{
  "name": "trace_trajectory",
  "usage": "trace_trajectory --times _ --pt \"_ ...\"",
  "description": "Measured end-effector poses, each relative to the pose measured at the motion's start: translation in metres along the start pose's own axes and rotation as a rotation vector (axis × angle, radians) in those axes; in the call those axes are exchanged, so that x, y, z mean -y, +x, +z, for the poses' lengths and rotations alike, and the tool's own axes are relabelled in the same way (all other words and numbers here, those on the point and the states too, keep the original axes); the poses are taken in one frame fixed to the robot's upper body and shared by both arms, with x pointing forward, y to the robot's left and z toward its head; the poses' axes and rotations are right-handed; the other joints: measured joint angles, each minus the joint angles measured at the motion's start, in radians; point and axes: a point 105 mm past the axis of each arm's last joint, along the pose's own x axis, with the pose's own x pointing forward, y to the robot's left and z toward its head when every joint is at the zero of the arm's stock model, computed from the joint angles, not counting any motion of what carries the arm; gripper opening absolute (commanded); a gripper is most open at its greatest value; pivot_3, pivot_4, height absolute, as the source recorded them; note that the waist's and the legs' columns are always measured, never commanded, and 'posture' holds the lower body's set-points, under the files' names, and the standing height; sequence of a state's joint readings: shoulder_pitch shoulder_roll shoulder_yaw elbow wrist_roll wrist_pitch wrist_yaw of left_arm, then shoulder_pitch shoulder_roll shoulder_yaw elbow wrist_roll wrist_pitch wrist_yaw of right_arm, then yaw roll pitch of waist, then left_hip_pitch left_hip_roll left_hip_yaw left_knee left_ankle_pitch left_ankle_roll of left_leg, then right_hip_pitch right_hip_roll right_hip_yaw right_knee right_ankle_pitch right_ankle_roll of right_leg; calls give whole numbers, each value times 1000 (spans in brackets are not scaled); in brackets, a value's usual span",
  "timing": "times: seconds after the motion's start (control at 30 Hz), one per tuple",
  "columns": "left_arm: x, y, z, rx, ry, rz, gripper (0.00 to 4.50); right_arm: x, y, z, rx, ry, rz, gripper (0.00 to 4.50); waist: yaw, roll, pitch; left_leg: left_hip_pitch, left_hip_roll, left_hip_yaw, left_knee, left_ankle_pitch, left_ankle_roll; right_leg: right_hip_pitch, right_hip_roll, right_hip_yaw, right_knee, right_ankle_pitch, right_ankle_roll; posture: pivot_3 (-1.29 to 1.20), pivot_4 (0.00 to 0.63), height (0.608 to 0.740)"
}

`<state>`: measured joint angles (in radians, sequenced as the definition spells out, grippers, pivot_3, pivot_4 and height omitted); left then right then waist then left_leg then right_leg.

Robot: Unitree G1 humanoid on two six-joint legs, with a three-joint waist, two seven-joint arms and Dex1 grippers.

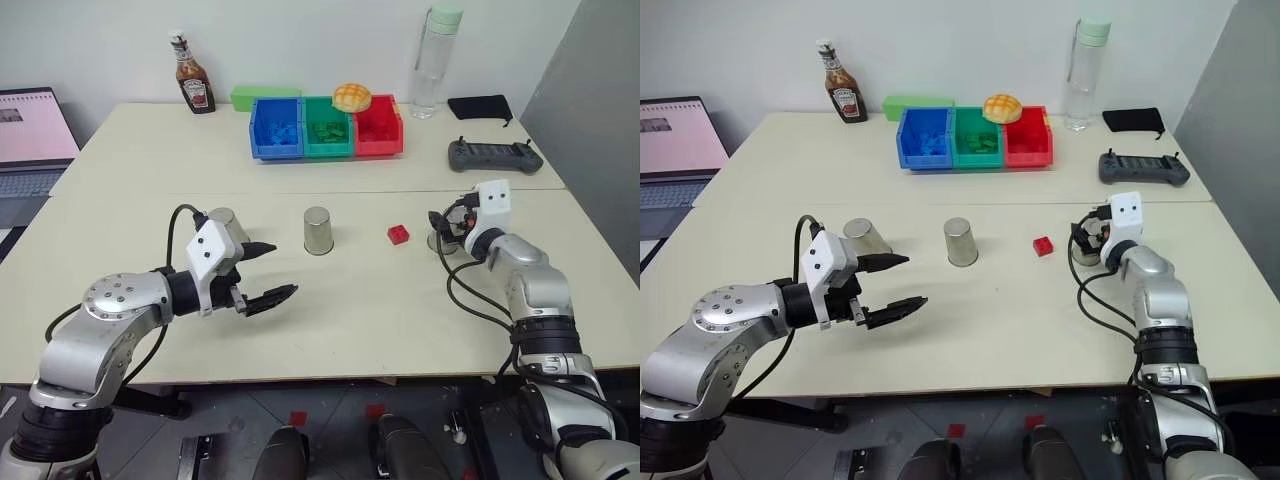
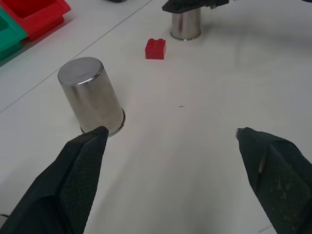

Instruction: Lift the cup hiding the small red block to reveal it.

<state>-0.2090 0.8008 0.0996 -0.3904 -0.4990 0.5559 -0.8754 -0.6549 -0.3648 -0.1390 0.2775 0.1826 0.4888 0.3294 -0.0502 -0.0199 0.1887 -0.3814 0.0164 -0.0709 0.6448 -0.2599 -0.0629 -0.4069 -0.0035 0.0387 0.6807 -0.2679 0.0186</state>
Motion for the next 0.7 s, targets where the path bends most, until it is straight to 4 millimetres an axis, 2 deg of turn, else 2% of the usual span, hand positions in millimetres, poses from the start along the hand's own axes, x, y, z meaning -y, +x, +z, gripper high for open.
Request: trace_trajectory --times 0.07,0.17,0.3,0.43,0.5,0.6,0.7 --pt "-1 -1 0 3 -12 4 4500 -2 -10 15 57 -36 32 4425 0 0 0 0 0 0 0 0 0 0 0 0 0 0 0 0 150 740" --pt "-10 -8 -6 -45 -47 63 4500 -17 -37 35 141 -101 163 4425 2 0 0 0 0 -1 0 0 0 0 0 -1 0 -1 2 0 150 740" --pt "-22 -19 -4 -42 -59 145 4500 -40 -69 45 149 -154 333 4425 3 0 0 0 0 -1 0 0 0 0 0 -1 0 -3 4 0 150 740" --pt "-27 -31 -10 -67 -73 197 4500 -55 -110 15 -15 -154 493 4425 12 0 0 0 1 -2 0 0 0 1 0 -1 0 -3 5 0 150 740" --pt "-27 -37 -14 -85 -77 205 4500 -61 -123 5 -71 -134 545 4425 12 0 0 0 1 0 0 0 0 0 0 0 0 -3 5 0 150 740" --pt "-26 -43 -16 -105 -74 198 4500 -61 -135 2 -96 -130 569 4425 12 0 0 1 1 0 1 0 0 1 0 0 0 -2 6 0 150 740" --pt "-23 -44 -19 -115 -80 182 4500 -56 -138 0 -111 -139 558 4425 14 0 0 1 0 0 1 0 0 1 1 0 0 -2 7 0 150 740"
